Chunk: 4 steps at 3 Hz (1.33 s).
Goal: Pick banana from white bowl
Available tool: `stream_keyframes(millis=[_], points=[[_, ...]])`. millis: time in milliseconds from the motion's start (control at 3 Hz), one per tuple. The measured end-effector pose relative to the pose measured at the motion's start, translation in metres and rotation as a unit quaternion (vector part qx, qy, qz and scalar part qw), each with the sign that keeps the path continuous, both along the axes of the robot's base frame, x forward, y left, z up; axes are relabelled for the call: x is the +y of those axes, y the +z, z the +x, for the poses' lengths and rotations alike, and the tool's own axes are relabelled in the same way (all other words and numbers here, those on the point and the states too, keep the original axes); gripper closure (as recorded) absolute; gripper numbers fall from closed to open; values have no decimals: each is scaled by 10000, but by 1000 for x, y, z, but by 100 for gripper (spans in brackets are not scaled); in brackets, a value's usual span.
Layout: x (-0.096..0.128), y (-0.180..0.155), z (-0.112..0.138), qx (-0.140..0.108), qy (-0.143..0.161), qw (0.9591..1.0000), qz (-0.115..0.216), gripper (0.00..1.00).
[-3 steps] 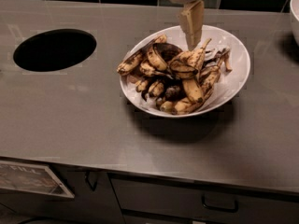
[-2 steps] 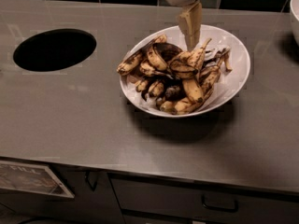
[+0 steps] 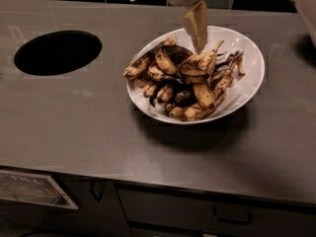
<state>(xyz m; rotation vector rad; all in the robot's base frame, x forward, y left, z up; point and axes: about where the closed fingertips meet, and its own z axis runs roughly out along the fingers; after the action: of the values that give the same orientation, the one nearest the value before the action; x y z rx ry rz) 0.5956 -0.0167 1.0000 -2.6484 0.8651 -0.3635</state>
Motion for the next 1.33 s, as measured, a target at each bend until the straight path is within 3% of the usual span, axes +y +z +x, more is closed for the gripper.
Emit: stream_keyframes(millis=[333, 1333], points=[[6, -6, 6, 93, -37, 9997, -225, 0], [1, -26, 10, 274, -28, 9995, -120, 0]])
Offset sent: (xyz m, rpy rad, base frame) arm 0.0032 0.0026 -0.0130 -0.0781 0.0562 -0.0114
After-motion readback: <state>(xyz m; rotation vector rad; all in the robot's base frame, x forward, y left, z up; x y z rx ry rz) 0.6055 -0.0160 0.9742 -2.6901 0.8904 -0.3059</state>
